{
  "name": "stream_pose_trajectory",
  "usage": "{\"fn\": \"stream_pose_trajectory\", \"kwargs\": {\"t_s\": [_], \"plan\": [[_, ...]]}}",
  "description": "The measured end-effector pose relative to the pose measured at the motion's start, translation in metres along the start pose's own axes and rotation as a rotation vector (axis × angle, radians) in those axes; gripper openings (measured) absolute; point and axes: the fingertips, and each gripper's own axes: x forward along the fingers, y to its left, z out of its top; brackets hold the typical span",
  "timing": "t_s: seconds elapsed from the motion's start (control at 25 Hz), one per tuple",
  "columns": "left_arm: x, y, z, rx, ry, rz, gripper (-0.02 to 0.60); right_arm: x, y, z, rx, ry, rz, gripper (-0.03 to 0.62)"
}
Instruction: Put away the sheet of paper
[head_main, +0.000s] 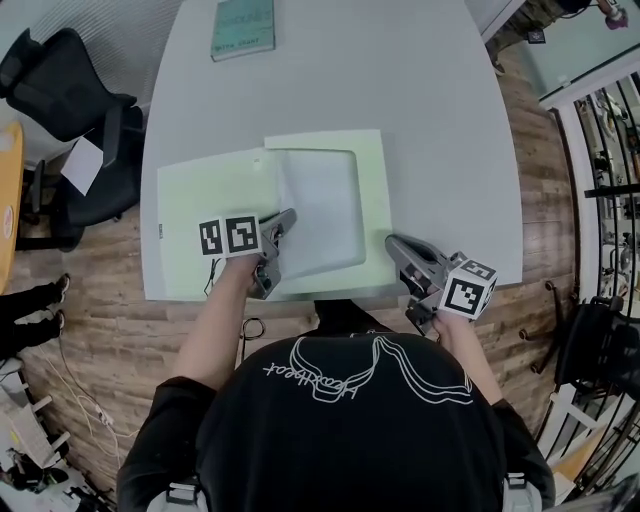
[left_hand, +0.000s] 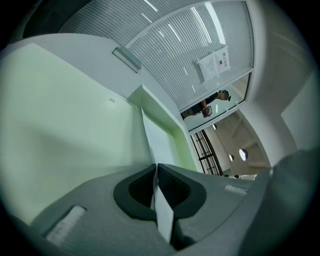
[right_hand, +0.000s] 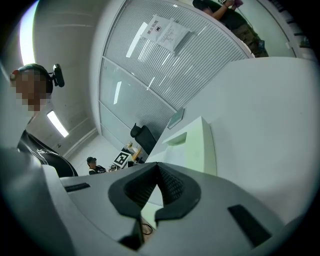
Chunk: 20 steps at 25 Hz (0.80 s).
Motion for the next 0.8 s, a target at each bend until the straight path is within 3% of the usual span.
{"fn": "stream_pose_trajectory", "kwargs": {"t_s": [0.44,0.56,0.8], "plan": [[0.012,-0.012,-0.01,0.045,0.057,-0.018,0.021,0.003,-0.001,0.001,0.014,-0.002,0.015,0.011],[0.014,-0.017,-0.013,0.076,0.077,-0.026,0.121,0.005,0.0,0.001,0.011,0.002,0.02,0.011],[0.002,-0.012,-0.002,0.111,-0.004,0.043,0.201,0.005,0.007,0.001,0.007,0.005,0.038,0.011]]}}
